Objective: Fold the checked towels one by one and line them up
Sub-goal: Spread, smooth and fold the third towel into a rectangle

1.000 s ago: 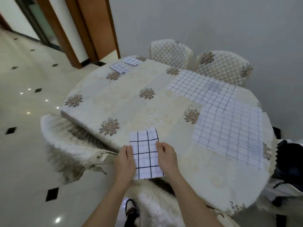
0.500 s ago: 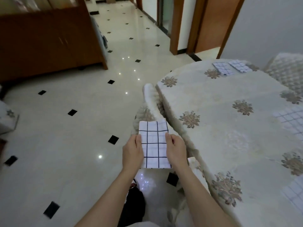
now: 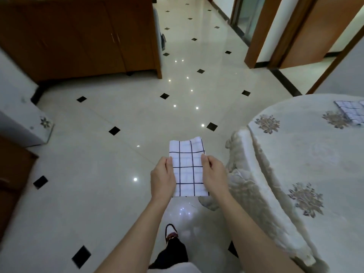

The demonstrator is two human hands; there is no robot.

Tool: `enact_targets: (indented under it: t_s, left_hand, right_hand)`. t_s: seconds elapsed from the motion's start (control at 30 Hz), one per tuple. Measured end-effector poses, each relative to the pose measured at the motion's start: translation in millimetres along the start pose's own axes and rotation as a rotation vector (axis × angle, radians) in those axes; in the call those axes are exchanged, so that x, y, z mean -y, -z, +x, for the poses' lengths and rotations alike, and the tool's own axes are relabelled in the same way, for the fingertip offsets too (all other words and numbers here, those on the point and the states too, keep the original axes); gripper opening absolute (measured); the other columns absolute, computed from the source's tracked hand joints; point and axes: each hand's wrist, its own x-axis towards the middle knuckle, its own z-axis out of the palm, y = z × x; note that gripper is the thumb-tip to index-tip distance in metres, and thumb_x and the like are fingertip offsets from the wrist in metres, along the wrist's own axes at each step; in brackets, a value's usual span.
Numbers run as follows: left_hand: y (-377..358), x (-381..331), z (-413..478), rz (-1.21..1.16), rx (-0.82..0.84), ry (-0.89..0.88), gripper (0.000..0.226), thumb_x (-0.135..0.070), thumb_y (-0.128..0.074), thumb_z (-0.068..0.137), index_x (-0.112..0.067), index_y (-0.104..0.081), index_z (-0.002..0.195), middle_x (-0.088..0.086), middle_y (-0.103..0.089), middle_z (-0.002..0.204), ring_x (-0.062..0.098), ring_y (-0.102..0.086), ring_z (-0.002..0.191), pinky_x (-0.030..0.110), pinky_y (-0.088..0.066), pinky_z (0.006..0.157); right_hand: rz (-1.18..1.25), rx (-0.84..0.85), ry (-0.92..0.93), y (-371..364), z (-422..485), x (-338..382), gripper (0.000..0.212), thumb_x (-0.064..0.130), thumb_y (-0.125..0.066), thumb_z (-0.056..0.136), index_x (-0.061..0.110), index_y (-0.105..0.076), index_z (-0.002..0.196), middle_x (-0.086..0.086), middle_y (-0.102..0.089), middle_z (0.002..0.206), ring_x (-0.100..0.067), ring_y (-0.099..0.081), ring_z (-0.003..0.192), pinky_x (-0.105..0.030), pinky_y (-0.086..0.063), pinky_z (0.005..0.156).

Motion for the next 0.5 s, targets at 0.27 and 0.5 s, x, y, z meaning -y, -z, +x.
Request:
enact_targets:
  t_s: [0.27, 0.5]
  left_hand:
    - [11.0, -7.4, 140.9, 0.03, 0.054, -0.008, 0.036, -0.028, -0.04, 0.106, -0.01, -0.046, 0.075, -0.001, -0.051, 0.066, 0.009, -0.042, 0.058, 0.016, -0.036, 0.053]
    - [-20.8, -14.1, 240.6, 0.048, 0.135, -0.044, 0.035, -0.029, -0.041, 0.105, -0.015, -0.047, 0.074, -0.005, -0.051, 0.064, 0.009, -0.043, 0.058, 0.019, -0.034, 0.052]
  right_hand:
    - [-0.008, -0.037, -0.059, -64.8, 102.5, 51.4, 0.042, 0.033, -0.044, 0.104, 0.016, -0.036, 0.066, 0.006, -0.041, 0.059, -0.009, -0.035, 0.055, -0.02, -0.029, 0.049]
    - [0.012, -0.091, -0.101, -93.0, 192.8, 58.0, 0.043, 0.032, -0.045, 0.104, 0.016, -0.035, 0.065, 0.007, -0.038, 0.058, -0.005, -0.035, 0.05, -0.016, -0.032, 0.049]
